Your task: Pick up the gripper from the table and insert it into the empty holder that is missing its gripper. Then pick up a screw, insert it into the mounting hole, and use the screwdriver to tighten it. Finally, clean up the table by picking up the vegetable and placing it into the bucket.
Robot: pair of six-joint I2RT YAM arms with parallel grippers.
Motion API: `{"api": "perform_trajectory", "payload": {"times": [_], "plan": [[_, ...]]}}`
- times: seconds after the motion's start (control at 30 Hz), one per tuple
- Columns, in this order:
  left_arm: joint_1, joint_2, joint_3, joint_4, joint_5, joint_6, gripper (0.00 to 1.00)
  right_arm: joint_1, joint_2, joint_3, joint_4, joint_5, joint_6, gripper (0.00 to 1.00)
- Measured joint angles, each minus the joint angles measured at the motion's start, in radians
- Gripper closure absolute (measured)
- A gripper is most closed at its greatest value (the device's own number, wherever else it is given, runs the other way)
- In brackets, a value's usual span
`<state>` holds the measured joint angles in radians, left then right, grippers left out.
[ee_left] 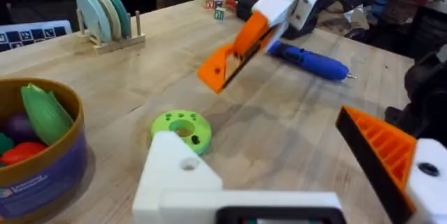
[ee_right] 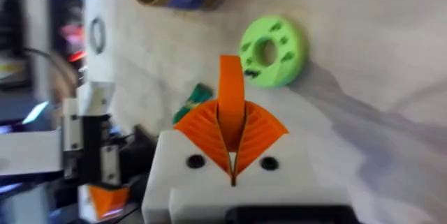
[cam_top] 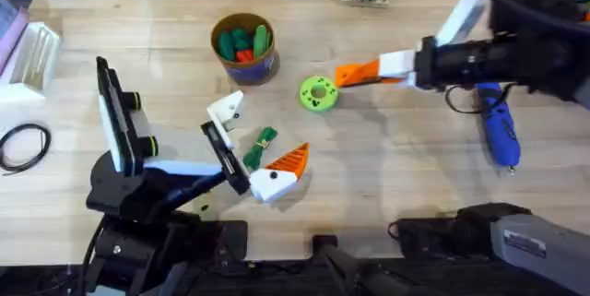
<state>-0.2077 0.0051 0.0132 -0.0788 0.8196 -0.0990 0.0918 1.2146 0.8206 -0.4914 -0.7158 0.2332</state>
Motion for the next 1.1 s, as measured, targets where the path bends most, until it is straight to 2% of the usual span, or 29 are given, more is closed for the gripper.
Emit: {"api": "perform_trajectory", "payload": {"times": [0.27,0.43,0.63,0.87,1.1], "plan": [[0.000,0.000,0.000,0.000,0.000,0.000,0.014,0.119,0.279,-0.002,0.152,-0.354,0.159,0.991],[0.000,0.000,0.000,0.000,0.000,0.000,0.014,0.192,0.370,-0.002,0.229,-0.508,0.222,0.991],[0.000,0.000,0.000,0.000,0.000,0.000,0.014,0.282,0.382,-0.002,0.417,-0.581,0.331,0.991],[0.000,0.000,0.000,0.000,0.000,0.000,0.014,0.287,0.382,-0.002,0.591,-0.613,0.483,0.991],[0.000,0.000,0.000,0.000,0.000,0.000,0.014,0.287,0.382,-0.002,0.647,-0.618,0.570,0.991]]}}
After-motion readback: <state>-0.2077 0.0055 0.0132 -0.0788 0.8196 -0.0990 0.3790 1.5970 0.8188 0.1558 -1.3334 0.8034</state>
